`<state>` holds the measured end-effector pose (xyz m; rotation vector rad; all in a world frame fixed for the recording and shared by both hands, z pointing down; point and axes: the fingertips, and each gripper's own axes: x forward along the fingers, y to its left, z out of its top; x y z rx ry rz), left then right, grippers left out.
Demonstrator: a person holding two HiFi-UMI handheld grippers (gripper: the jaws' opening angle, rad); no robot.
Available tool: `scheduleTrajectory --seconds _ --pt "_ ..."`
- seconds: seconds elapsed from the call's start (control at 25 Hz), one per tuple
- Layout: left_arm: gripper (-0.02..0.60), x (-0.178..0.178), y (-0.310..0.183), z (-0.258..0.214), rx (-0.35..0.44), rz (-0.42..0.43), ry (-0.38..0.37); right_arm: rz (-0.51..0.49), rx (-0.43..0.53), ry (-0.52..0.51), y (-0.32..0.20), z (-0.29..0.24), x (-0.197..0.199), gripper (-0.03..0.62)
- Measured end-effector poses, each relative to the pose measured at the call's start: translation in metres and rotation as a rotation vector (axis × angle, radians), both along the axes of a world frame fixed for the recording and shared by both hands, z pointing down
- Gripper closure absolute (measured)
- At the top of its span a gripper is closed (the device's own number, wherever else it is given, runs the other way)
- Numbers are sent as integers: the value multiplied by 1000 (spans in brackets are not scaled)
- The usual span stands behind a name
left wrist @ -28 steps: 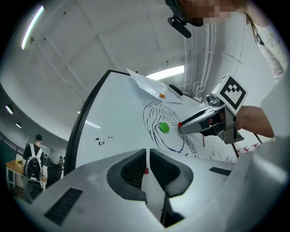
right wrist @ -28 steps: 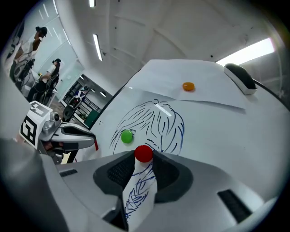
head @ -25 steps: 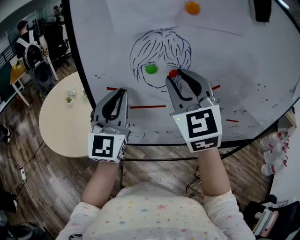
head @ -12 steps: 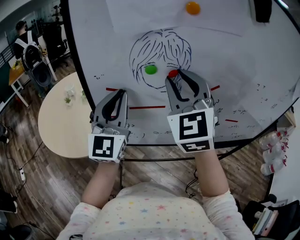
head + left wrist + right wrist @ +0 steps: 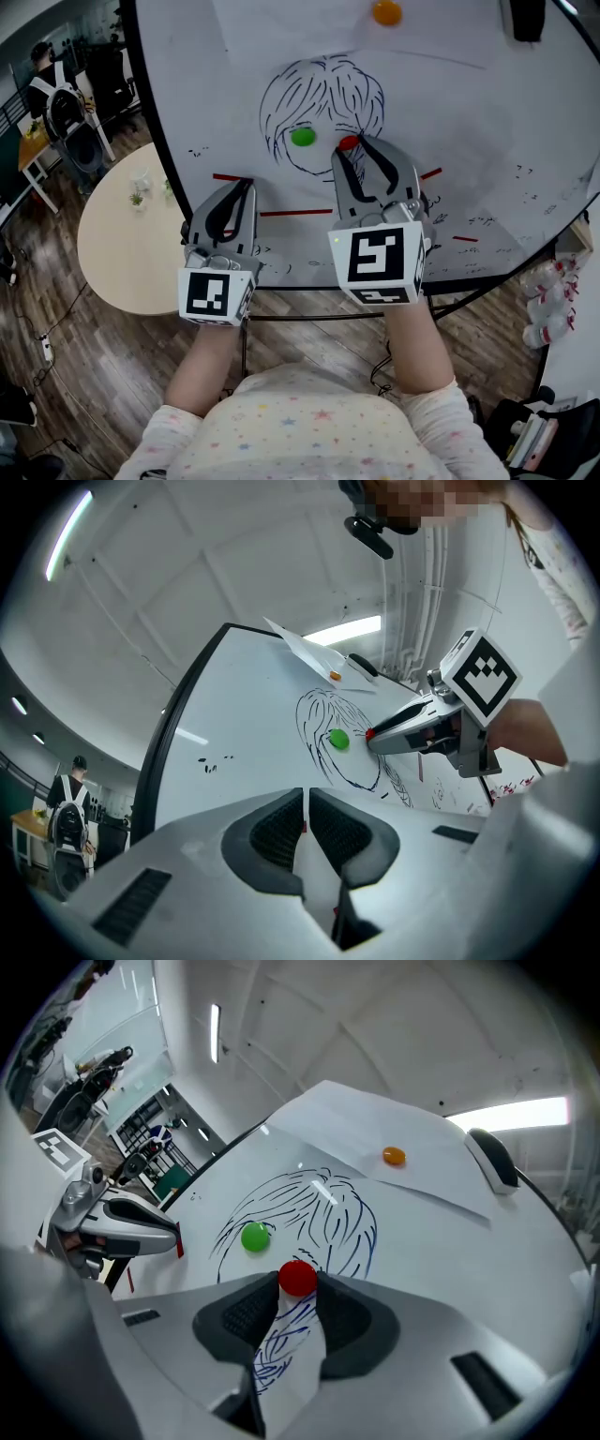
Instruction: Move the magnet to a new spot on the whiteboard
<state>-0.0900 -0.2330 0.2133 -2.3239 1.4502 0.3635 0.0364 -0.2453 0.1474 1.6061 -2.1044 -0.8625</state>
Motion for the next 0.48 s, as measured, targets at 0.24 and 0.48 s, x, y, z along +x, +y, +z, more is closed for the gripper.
scheduleTrajectory --seconds 0.24,0.48 --pt "552 -1 1 1 -3 2 2 34 11 21 -1 -1 0 468" --pt "554 0 2 3 -8 5 4 47 29 16 -1 -1 0 467"
